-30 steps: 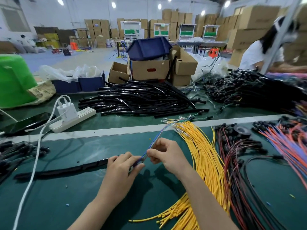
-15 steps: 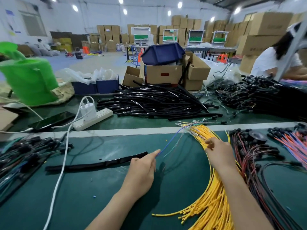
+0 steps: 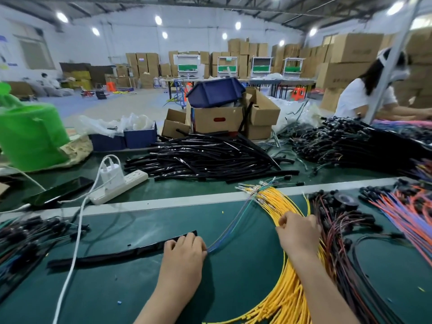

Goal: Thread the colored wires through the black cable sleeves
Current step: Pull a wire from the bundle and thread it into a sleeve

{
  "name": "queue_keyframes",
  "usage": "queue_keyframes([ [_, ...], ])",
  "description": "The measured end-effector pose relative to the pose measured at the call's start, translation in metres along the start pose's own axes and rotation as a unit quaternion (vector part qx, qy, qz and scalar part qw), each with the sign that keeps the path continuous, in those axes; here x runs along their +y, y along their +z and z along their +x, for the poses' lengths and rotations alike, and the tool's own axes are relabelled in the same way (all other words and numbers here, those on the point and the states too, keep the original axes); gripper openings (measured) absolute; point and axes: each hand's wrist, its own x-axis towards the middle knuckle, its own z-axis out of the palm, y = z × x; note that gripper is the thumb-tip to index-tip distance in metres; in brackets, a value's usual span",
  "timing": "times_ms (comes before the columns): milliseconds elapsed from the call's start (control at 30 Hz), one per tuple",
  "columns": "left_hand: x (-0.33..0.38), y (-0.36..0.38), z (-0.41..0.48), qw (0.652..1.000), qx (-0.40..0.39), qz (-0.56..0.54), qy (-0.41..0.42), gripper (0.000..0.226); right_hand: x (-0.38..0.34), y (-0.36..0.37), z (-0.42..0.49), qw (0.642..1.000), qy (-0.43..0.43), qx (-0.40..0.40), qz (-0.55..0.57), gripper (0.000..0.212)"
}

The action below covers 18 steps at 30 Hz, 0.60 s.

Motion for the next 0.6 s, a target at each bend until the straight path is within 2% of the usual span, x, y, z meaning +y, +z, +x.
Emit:
queue_keyframes([
  [100,-0.002,0.008,-0.005,0.999,0.028,0.000,-0.035,0.021,0.001,0.001,-0.003,1.000,0.019,-0.003,-0.020,0.013],
  [200,-0.003,0.011,-0.003,0.997,0.016,-0.024,-0.074,0.015,0.001,0.001,-0.006,0.999,0.035,0.010,-0.020,0.014],
  [367,-0.001,0.016,-0.002,0.995,-0.014,-0.073,-0.070,0.017,-0.004,0.007,-0.006,0.997,0.021,-0.009,-0.074,0.016],
  [533,0.004,0.009,0.002,0.995,-0.052,-0.064,-0.058,0.016,0.000,0.007,-0.002,0.999,0.033,0.016,-0.024,0.023],
  [600,0.009,0.007,0.000,0.997,-0.050,-0.048,-0.034,0.023,0.003,0.008,-0.003,0.999,0.036,0.011,-0.033,0.021],
])
